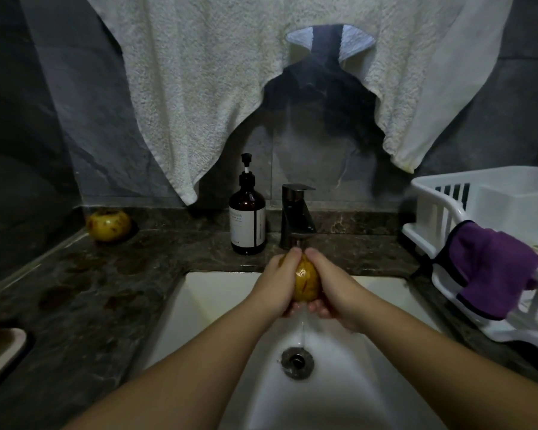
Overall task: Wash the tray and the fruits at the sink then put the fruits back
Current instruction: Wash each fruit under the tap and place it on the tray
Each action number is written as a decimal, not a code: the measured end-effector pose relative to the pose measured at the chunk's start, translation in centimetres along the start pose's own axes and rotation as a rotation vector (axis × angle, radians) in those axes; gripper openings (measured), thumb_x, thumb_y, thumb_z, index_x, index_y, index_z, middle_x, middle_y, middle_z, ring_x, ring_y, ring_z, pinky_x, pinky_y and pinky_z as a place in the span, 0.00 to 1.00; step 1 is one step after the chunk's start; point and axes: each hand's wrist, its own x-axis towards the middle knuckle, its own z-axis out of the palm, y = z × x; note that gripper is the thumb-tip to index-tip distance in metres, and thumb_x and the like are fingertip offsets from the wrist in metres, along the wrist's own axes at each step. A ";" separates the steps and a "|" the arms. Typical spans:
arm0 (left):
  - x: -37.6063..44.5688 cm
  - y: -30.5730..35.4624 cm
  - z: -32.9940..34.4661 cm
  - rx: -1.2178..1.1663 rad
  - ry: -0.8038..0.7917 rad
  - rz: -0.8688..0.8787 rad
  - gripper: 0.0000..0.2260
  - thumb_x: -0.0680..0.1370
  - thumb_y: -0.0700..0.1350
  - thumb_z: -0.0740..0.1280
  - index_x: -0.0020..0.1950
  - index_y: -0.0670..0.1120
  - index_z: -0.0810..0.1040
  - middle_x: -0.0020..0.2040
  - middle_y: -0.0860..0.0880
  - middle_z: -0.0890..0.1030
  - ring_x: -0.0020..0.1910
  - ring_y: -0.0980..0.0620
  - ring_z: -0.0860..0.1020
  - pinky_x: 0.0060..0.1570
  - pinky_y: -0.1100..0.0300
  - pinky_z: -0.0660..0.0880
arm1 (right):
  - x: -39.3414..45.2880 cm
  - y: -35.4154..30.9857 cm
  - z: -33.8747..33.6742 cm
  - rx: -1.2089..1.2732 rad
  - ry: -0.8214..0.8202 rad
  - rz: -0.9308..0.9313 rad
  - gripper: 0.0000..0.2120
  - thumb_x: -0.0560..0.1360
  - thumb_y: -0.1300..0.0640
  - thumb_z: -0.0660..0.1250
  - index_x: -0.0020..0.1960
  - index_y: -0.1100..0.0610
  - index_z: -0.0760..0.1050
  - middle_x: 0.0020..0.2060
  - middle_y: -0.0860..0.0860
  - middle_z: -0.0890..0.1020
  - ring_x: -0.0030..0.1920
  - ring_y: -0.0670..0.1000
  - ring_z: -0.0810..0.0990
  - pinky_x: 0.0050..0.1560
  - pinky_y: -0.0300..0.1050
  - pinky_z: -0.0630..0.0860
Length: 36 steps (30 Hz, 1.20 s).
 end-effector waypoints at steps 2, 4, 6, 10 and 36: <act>-0.1 -0.1 0.0 -0.006 -0.020 -0.042 0.28 0.80 0.73 0.55 0.64 0.53 0.75 0.54 0.42 0.83 0.43 0.47 0.83 0.38 0.57 0.79 | 0.2 0.2 0.2 -0.061 0.057 -0.031 0.30 0.78 0.28 0.54 0.63 0.51 0.74 0.39 0.56 0.82 0.29 0.48 0.78 0.29 0.40 0.71; 0.1 -0.3 0.1 0.085 0.042 0.036 0.25 0.80 0.72 0.57 0.63 0.55 0.74 0.55 0.46 0.82 0.49 0.46 0.83 0.48 0.50 0.83 | 0.1 0.1 0.4 -0.023 0.035 0.034 0.33 0.77 0.25 0.52 0.60 0.52 0.75 0.37 0.57 0.82 0.28 0.49 0.76 0.26 0.38 0.69; 0.0 -0.2 0.1 0.080 0.076 0.066 0.24 0.80 0.72 0.57 0.63 0.55 0.74 0.53 0.46 0.82 0.44 0.48 0.84 0.43 0.51 0.83 | 0.2 -0.2 0.6 -0.055 0.084 -0.075 0.27 0.79 0.28 0.52 0.57 0.49 0.75 0.40 0.55 0.82 0.31 0.49 0.78 0.27 0.39 0.71; -0.5 0.0 -0.2 0.013 0.020 -0.042 0.29 0.78 0.74 0.57 0.65 0.54 0.74 0.53 0.42 0.84 0.40 0.49 0.84 0.34 0.57 0.79 | 0.3 -0.3 0.8 -0.138 0.078 -0.154 0.19 0.81 0.32 0.54 0.58 0.43 0.74 0.44 0.52 0.81 0.40 0.50 0.81 0.32 0.41 0.73; -0.3 -0.9 -0.8 0.023 0.097 -0.054 0.24 0.80 0.71 0.58 0.65 0.56 0.73 0.54 0.45 0.82 0.48 0.46 0.83 0.48 0.48 0.84 | 1.3 0.2 2.8 -0.123 0.095 -0.082 0.16 0.81 0.32 0.51 0.57 0.40 0.70 0.50 0.54 0.79 0.43 0.52 0.82 0.31 0.39 0.73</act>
